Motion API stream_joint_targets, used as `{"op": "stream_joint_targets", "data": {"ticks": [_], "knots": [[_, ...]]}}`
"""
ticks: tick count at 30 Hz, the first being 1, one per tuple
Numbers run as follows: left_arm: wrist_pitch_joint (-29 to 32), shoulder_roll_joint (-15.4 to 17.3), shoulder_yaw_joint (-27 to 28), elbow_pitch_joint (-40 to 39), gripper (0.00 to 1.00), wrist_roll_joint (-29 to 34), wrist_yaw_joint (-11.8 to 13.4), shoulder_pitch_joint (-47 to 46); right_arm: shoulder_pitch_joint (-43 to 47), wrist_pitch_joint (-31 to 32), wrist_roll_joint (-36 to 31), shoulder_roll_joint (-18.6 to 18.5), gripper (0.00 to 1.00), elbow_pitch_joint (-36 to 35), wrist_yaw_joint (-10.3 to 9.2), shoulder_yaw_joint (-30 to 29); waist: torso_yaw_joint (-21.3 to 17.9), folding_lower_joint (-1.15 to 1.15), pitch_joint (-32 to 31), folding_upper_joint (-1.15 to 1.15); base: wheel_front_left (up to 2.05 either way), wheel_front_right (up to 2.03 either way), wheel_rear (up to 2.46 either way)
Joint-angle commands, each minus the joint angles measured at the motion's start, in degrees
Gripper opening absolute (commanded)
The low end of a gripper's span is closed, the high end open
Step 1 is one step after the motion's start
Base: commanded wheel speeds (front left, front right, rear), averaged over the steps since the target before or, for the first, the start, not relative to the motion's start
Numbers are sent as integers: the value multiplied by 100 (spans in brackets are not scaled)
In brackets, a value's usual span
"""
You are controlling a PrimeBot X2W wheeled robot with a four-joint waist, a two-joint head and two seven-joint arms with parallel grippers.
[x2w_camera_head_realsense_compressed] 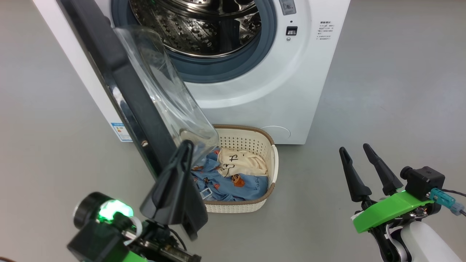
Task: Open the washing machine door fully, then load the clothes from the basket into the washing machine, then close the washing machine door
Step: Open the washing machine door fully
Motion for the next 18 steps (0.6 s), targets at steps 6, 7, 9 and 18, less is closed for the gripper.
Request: {"op": "stream_joint_targets", "data": {"ticks": [6,7,9,18], "knots": [[218,146,-216,76,0,-218,-44,106,31,-69,31,-28,100,-119,26,65,8,0,33,0,0,0,0],[215,139,-277,144,0,-257,-49,114,25,-69,33,-29,100,-117,26,69,10,0,38,0,0,0,0],[186,118,-387,299,0,-337,-56,123,17,-69,39,-30,100,-114,26,74,16,0,39,0,0,0,0],[89,46,-582,1105,0,-668,-69,141,-8,-69,62,-22,100,-96,26,96,9,0,37,0,0,0,0]]}}
